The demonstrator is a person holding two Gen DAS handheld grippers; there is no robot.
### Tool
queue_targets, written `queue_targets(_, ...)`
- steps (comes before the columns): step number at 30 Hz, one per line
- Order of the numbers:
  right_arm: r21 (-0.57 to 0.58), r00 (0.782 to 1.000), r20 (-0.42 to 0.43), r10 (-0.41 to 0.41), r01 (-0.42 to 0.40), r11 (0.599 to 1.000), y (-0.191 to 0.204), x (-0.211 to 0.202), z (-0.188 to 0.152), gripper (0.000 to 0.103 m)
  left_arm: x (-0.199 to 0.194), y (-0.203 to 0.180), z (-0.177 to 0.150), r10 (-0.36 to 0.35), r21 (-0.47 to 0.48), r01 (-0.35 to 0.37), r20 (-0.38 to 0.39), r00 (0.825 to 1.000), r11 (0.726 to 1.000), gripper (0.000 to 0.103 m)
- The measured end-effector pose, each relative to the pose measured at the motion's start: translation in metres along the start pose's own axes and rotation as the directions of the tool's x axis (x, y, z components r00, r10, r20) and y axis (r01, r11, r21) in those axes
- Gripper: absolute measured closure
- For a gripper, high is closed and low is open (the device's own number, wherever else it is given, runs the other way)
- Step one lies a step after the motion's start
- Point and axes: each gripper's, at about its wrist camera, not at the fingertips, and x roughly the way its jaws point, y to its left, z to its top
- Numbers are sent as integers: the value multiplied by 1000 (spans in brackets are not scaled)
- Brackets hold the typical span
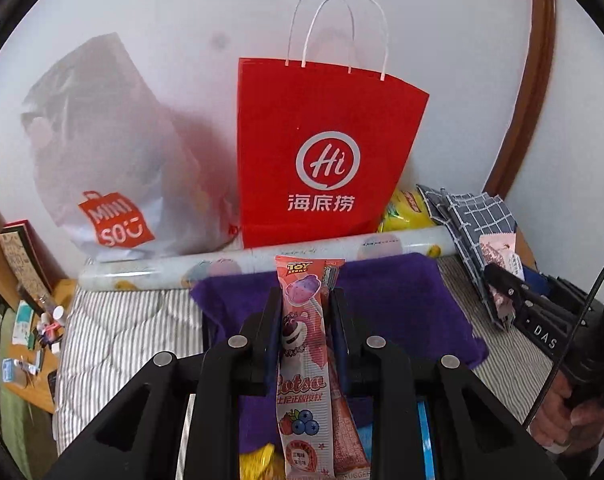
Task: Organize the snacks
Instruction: 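Lift both held snacks and carry them toward the purple towel, then lower both snacks onto the purple towel and open both grippers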
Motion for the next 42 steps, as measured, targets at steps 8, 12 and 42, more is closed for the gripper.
queue_targets(8,24,999,-31,22,-21,1000,-7,40,-3,69,43,8,4,-16,-3,16,-37,999,1000,80)
queue_targets(12,15,999,-50,12,-11,1000,-10,57,-14,69,61,22,-7,-27,-44,24,-67,997,999,80)
queue_targets(42,-15,993,-116,-21,19,1000,-14,89,-43,69,100,23,-21,-46,-53,35,-217,975,998,80)
